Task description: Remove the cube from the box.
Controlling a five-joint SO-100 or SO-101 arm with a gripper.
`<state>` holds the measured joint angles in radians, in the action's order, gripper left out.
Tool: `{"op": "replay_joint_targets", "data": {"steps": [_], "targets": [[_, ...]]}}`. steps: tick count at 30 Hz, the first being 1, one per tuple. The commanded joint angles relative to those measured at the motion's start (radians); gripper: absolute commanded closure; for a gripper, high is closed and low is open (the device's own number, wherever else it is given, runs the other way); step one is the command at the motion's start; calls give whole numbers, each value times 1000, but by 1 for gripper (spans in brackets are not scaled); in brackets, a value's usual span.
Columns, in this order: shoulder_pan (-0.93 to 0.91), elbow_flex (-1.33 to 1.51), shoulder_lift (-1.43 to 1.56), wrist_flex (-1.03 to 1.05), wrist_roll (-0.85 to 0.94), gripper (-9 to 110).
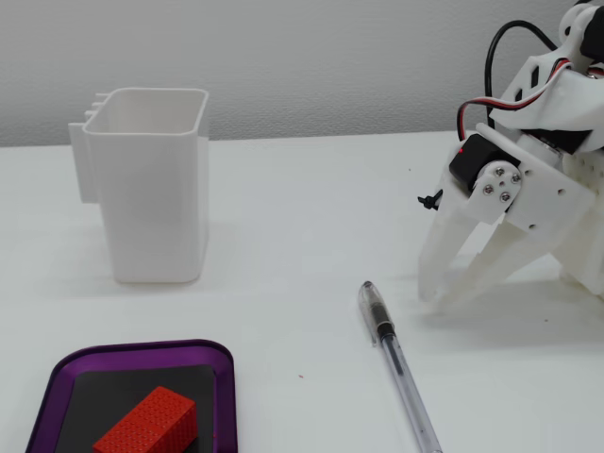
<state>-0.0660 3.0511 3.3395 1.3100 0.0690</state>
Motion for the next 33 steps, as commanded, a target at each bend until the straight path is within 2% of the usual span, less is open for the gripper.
{"op": "replay_joint_targets", "data": {"steps": [1, 11, 15, 19, 22, 25, 28, 33], "targets": [[29, 3, 25, -52, 8, 99], [29, 0, 25, -123, -5, 99], [21, -97, 5, -114, -15, 99], [25, -255, -55, -123, -158, 99], [28, -376, -229, -187, -298, 99], [32, -543, -511, -225, -351, 99], [115, -790, -847, -207, -394, 99], [239, -1273, -1359, -11, -509, 97]]}}
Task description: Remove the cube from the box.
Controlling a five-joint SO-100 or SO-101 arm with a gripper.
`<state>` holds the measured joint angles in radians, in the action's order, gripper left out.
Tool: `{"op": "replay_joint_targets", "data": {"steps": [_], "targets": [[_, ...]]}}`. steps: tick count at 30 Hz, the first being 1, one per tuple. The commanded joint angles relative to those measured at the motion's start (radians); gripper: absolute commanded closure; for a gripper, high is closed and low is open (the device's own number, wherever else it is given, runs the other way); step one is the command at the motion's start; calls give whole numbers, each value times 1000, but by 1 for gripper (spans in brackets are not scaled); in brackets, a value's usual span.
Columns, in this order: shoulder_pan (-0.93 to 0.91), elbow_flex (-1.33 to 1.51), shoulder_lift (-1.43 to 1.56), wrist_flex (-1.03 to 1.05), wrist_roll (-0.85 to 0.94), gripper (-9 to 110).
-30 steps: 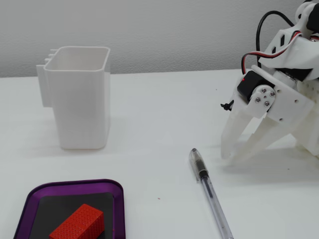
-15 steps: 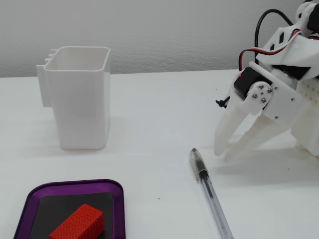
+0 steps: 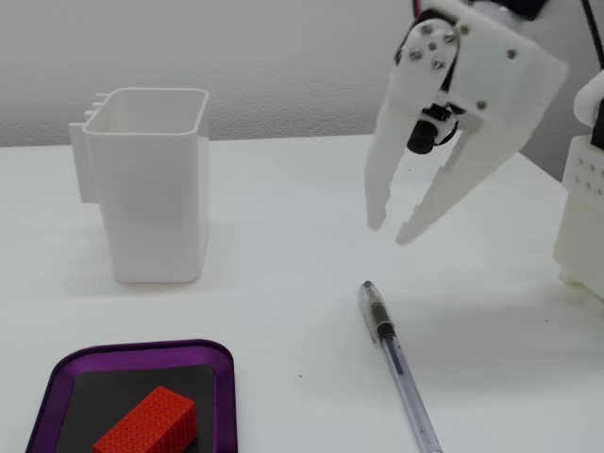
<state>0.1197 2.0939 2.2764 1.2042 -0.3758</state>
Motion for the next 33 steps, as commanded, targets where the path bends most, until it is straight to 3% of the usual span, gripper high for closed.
{"op": "replay_joint_targets", "data": {"steps": [1, 8, 16, 22, 33], "targets": [[69, -422, -393, 144, -86, 95], [89, -1146, -923, 408, -121, 71], [202, -1712, -1296, 468, -213, 70], [196, -1862, -1471, 477, -245, 70], [143, -1809, -1516, 482, -239, 73]]}}
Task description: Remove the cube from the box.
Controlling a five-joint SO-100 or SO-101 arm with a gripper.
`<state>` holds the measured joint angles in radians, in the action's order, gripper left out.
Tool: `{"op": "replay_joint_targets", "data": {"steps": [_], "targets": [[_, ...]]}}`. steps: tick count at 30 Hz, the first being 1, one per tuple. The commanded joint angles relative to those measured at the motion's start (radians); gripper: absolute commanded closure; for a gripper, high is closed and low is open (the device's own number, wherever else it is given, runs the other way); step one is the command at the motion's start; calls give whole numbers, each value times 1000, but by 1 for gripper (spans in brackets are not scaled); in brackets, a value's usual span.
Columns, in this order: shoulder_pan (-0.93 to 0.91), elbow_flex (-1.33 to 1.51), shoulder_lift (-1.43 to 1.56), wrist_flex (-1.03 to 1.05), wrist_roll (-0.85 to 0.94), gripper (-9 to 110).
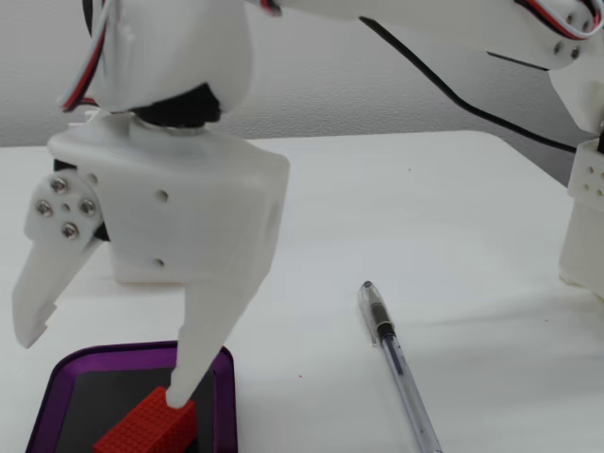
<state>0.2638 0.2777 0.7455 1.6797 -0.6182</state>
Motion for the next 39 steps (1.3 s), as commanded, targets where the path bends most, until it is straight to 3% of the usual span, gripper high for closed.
{"op": "replay_joint_targets", "data": {"steps": [1, 9, 34, 39], "targets": [[-2, 31, 17, 5, 3, 74], [2, 152, 15, 0, -8, 74], [-3, 133, -178, -37, -9, 73], [-2, 133, -176, -37, -9, 90]]}}
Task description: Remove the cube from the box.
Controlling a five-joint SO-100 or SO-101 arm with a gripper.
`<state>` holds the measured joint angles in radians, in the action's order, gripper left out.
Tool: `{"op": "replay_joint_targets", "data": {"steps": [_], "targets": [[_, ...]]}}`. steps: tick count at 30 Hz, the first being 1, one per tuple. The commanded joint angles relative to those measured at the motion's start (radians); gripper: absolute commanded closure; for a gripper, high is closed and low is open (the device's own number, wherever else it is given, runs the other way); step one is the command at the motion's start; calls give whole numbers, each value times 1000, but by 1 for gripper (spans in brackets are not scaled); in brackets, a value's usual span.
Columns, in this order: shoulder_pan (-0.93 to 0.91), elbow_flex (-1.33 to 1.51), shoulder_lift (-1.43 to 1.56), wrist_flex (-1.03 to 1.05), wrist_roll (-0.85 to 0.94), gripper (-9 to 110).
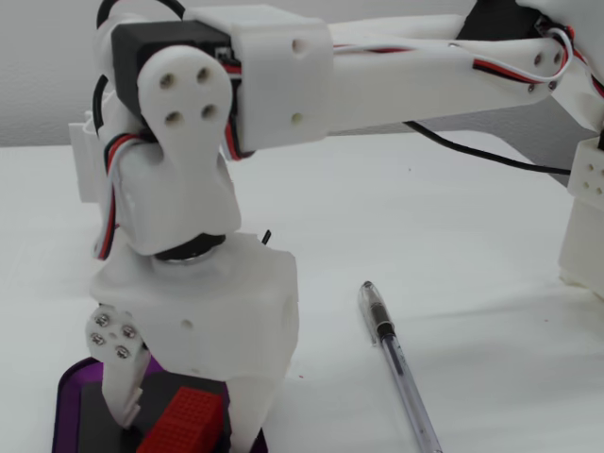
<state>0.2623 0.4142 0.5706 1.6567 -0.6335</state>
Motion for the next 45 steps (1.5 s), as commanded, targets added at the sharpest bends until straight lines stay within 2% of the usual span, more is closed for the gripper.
{"op": "replay_joint_targets", "data": {"steps": [1, 2, 13, 21, 25, 31, 40, 45], "targets": [[0, -5, -2, -14, 6, 97], [0, -12, -2, -14, 11, 101], [-5, -262, 104, 29, 23, 102], [-5, -233, 453, 35, 219, 102], [-5, 14, 667, 35, 321, 102], [-6, 557, 989, 12, 423, 102], [-8, 1344, 1313, -411, 520, 102], [-8, 1651, 1376, -658, 520, 102]]}}
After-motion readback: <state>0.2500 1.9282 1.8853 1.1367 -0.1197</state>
